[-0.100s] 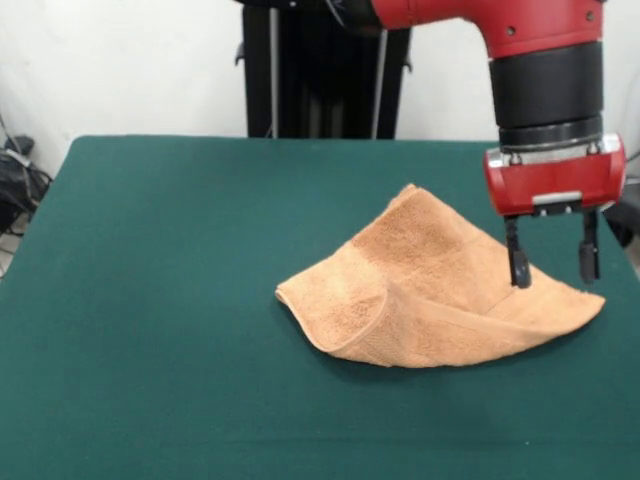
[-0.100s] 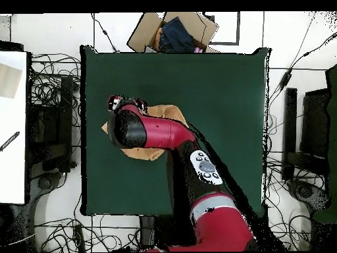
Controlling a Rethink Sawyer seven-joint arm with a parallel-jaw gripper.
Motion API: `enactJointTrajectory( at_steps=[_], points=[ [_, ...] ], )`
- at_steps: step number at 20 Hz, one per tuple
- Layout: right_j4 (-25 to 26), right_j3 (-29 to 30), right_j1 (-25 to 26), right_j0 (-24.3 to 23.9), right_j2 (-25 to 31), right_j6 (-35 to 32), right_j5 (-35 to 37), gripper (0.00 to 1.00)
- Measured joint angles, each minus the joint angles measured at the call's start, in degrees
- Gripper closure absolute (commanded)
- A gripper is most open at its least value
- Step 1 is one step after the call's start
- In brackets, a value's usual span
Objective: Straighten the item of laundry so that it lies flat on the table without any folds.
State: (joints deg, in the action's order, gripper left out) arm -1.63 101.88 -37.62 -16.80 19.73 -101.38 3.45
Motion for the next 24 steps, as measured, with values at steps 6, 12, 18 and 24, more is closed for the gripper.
enactJointTrajectory(
  at_steps=[6,12,18,24],
  points=[
    [0.0,1.3,-1.7,-2.0,1.5,0.0,1.6,0.0],
    [0.0,1.7,-2.8,-2.0,1.5,0.0,4.9,0.0],
    [0.0,1.7,-3.1,-0.7,0.8,0.0,7.6,0.0],
    [0.9,1.7,-3.7,2.0,-0.4,0.0,11.9,0.0]
  ],
)
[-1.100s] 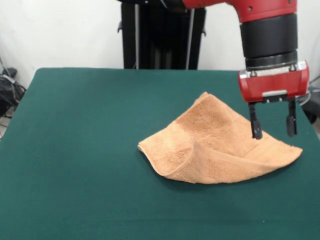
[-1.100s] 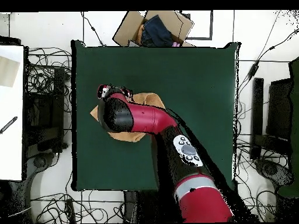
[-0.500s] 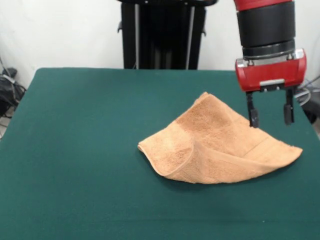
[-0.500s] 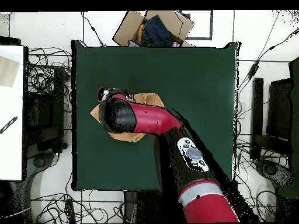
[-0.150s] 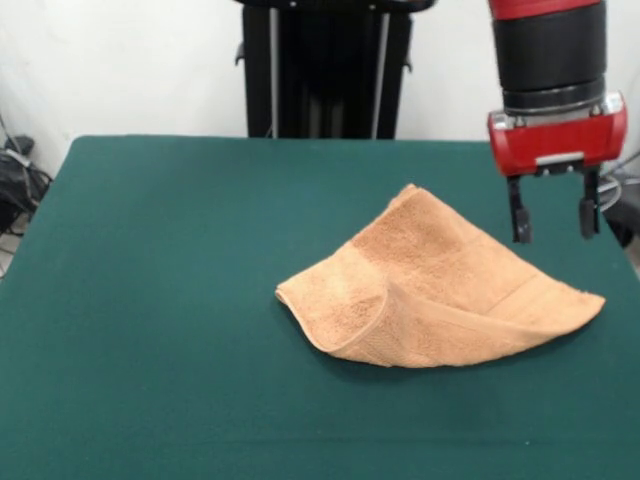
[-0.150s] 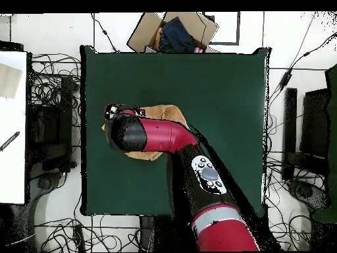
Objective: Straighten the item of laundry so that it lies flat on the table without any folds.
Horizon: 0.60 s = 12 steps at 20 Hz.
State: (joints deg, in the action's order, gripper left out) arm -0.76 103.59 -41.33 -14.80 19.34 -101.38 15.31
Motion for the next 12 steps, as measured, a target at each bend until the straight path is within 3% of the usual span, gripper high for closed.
enactJointTrajectory(
  at_steps=[12],
  points=[
    [4.1,0.0,-3.6,4.3,-4.6,0.0,13.6,0.0]
  ],
)
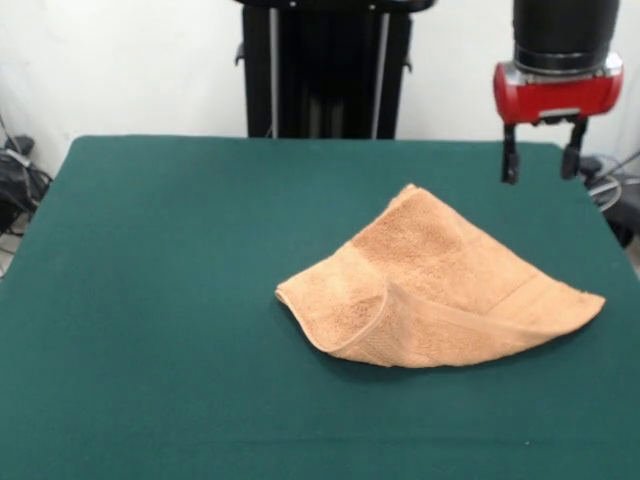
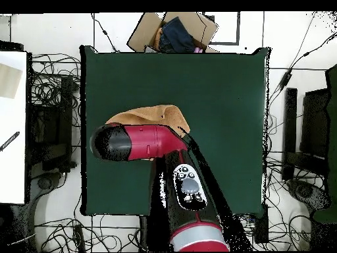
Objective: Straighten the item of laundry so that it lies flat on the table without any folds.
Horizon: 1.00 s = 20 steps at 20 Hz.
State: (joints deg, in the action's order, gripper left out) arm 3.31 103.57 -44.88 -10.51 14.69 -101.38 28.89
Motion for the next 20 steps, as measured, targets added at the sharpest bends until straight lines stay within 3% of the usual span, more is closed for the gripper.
enactJointTrajectory(
  at_steps=[20],
  points=[
    [4.6,0.0,-1.2,-7.3,-0.1,0.0,0.6,0.0]
  ],
)
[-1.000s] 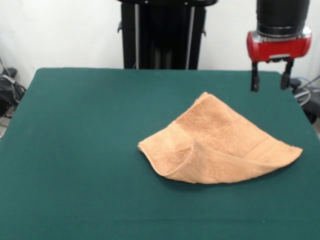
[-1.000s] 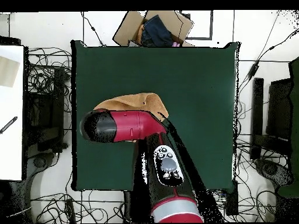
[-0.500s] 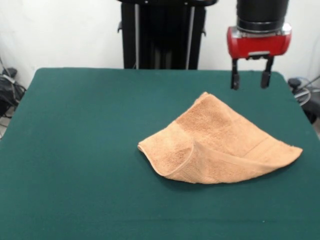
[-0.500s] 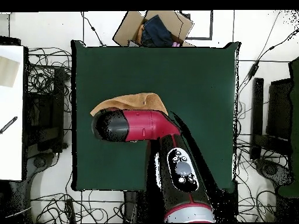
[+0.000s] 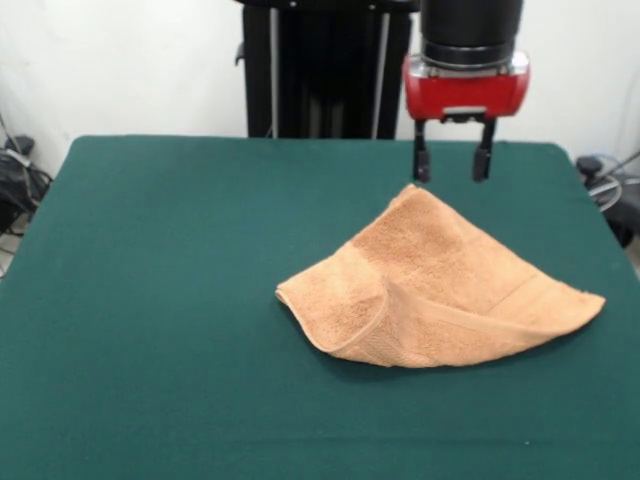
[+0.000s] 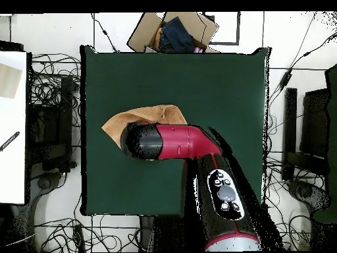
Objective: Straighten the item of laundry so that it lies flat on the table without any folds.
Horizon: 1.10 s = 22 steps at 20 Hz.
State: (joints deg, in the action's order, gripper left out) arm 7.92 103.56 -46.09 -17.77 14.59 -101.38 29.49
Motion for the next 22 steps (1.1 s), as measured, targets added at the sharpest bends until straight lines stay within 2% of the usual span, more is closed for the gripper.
enactJointTrajectory(
  at_steps=[11,22],
  points=[
    [2.7,0.4,-0.1,-1.2,0.0,0.0,0.0,0.0],
    [6.5,1.7,1.5,3.0,-2.9,0.0,0.0,0.0]
  ],
)
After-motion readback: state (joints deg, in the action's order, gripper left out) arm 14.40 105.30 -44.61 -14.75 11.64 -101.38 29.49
